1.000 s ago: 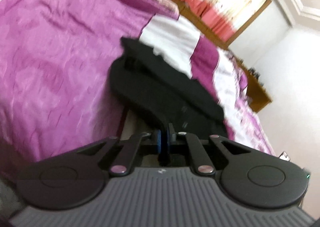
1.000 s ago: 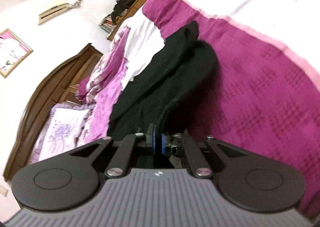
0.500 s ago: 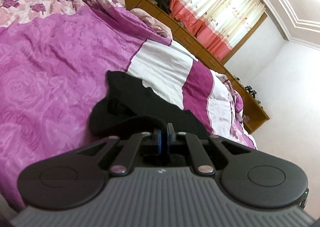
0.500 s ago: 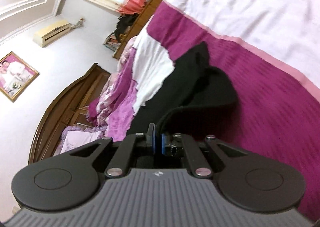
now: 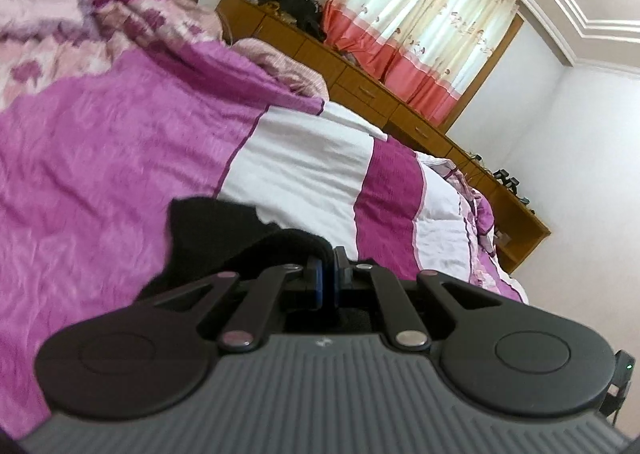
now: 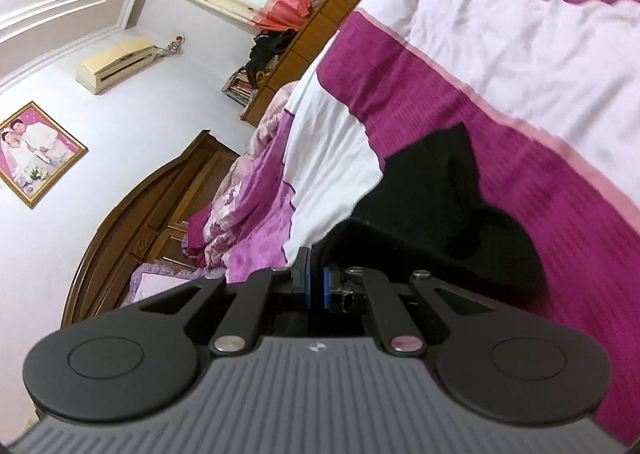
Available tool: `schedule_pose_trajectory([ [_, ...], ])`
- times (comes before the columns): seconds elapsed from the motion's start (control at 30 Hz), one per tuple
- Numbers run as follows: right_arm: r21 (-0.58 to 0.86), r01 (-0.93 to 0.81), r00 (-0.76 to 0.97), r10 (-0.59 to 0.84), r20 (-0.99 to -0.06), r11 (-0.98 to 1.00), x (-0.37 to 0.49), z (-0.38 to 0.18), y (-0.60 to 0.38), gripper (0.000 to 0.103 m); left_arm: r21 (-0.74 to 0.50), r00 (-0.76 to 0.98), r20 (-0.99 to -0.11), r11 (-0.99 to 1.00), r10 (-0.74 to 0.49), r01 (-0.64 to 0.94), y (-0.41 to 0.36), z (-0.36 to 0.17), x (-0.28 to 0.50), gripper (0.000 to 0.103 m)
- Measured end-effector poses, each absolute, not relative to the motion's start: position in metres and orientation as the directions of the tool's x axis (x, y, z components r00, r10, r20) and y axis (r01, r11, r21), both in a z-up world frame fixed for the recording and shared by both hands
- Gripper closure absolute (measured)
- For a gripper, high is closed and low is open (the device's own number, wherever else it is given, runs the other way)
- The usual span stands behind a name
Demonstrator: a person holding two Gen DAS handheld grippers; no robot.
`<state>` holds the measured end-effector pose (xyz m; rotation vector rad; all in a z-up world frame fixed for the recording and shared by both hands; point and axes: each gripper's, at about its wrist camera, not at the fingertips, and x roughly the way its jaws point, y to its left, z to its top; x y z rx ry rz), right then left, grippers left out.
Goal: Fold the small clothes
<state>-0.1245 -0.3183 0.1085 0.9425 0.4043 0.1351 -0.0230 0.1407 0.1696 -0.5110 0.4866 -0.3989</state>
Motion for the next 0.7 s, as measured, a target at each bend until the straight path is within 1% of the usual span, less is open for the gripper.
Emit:
schedule_pose_trajectory([
  [0.13,0.779,0.057,0.927,0.257,-0.274,0.625,-0.107,0.117,-0.325,0.098,-0.551,0.821,-0.33,0.801,-0.467,0.234,0.142,0.164,-0.001,0.096],
  [0.23,0.782,0.047,0.932,0.255,-0.258,0.622,-0.094,0.113,-0.331,0.098,-0.544,0.84,-0.332,0.815,-0.429,0.201,0.148,0.156,0.017,0.096],
  [0.3,0.787,0.023,0.933,0.27,-0.239,0.617,-0.085,0.107,-0.333,0.098,-0.582,0.838,-0.327,0.792,-0.437,0.186,0.153,0.148,0.03,0.096],
  [0.37,0.786,0.01,0.933,0.278,-0.23,0.618,-0.077,0.1,-0.332,0.098,-0.587,0.839,-0.309,0.784,-0.447,0.201,0.152,0.141,0.041,0.096],
  [0.4,0.781,0.006,0.932,0.281,-0.231,0.624,-0.07,0.097,-0.332,0.098,-0.574,0.844,-0.306,0.793,-0.44,0.206,0.148,0.137,0.047,0.096],
  [0.47,0.756,-0.009,0.929,0.285,-0.235,0.655,-0.058,0.094,-0.33,0.098,-0.546,0.829,-0.342,0.812,-0.442,0.207,0.136,0.135,0.06,0.096],
  [0.5,0.734,-0.013,0.926,0.285,-0.247,0.679,-0.052,0.093,-0.328,0.098,-0.515,0.827,-0.334,0.822,-0.452,0.242,0.13,0.136,0.061,0.096],
  [0.57,0.697,-0.013,0.918,0.285,-0.276,0.717,-0.038,0.095,-0.324,0.098,-0.429,0.85,-0.31,0.86,-0.427,0.276,0.121,0.137,0.056,0.096],
  [0.63,0.662,-0.031,0.924,0.273,-0.266,0.749,-0.026,0.096,-0.321,0.098,-0.361,0.866,-0.308,0.89,-0.395,0.278,0.115,0.134,0.055,0.096],
  [0.7,0.694,-0.011,0.926,0.268,-0.264,0.72,-0.013,0.091,-0.324,0.098,-0.343,0.862,-0.326,0.898,-0.389,0.276,0.113,0.129,0.063,0.096],
])
